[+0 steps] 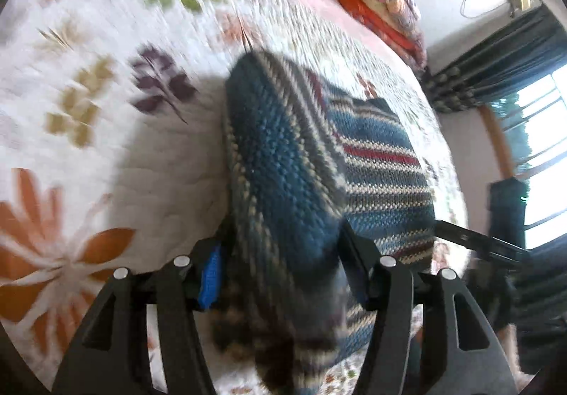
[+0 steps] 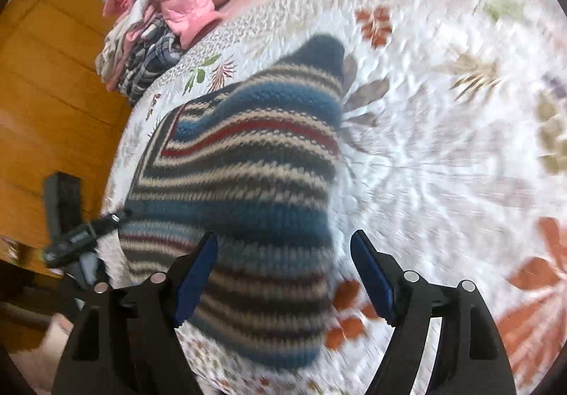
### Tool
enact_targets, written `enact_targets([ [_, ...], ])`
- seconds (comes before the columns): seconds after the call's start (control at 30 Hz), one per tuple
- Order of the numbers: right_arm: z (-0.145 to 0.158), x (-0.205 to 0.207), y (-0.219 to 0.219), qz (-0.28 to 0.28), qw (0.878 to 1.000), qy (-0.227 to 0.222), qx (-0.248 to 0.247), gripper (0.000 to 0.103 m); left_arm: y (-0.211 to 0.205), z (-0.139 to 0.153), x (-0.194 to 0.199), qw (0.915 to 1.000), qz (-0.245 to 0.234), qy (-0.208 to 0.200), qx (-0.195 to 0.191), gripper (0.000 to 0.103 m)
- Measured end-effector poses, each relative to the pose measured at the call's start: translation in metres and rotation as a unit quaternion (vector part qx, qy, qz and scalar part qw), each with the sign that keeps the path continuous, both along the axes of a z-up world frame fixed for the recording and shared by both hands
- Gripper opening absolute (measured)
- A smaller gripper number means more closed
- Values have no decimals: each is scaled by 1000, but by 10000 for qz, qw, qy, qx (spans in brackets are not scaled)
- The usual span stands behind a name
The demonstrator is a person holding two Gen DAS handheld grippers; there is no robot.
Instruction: Fold small clothes
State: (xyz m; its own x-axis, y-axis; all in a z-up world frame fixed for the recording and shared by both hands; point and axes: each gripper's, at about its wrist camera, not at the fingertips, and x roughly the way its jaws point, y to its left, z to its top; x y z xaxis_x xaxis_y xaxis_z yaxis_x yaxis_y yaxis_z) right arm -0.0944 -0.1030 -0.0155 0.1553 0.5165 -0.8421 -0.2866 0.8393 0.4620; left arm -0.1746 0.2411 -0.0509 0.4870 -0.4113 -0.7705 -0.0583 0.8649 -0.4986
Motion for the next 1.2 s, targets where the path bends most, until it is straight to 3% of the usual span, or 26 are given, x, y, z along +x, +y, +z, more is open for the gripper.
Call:
enact_targets([
  [0.1,19,-26,2,86,9986,-352,-395,78,-13,27,-24,9984,93,-337,454,57],
  [0.23,28,-50,9,15,9935,-641,-943,78,-39,48,-43,9967,66,-469,657,68],
  [0.33,22,-58,7,-138,9926,-605,-1039,78,-55,38,-50,9953,-62,-368,895,69],
  [0.53,-4,-59,3,-235,9917,-398,-1197,77,-48,-6,-58,9928,-22,164,1187,68],
  [0.73,-30,-61,-4,-324,9924,-93,-1185,77,-31,-44,-60,9932,129,703,913,72],
  [0.87,-41,-64,-11,-437,9933,75,-1067,80,-25,-48,-65,9934,174,833,766,73],
  [1.0,-21,-71,-18,-516,9930,-11,-1060,80,-26,-28,-75,9920,121,761,996,71],
  [1.1,7,-83,-19,-498,9862,-407,-1529,86,-31,-3,-90,9905,113,622,1222,72],
  [1.2,36,-100,-21,-538,9797,-712,-1797,95,-35,18,-102,9889,152,569,1361,84],
])
